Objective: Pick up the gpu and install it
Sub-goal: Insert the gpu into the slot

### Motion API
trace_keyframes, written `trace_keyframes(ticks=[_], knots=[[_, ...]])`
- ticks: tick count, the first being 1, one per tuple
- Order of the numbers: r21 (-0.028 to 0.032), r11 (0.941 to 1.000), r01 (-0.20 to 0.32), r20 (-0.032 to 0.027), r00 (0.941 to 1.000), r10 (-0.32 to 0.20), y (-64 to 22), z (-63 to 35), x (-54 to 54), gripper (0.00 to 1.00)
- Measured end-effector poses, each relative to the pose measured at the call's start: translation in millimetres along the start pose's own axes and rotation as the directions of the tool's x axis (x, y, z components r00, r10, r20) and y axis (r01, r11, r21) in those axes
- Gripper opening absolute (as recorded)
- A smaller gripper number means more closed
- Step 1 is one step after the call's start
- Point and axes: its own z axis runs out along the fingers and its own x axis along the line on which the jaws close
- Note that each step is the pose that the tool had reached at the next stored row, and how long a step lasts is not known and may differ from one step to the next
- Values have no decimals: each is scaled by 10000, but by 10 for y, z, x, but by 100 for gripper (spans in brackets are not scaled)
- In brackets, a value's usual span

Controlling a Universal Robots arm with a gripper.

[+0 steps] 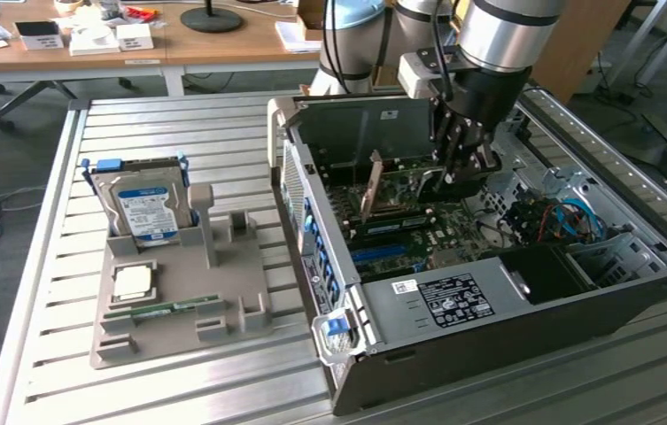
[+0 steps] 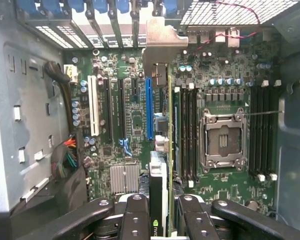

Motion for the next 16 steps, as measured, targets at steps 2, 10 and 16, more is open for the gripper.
trace_keyframes(ticks=[2,10,16], knots=[[-1,10000,1,-1,10000,-1,6,30,2,27],[-14,10000,-1,-7,10000,1,15,119,8,27],[-39,10000,-2,-10,10000,2,22,211,14,27]])
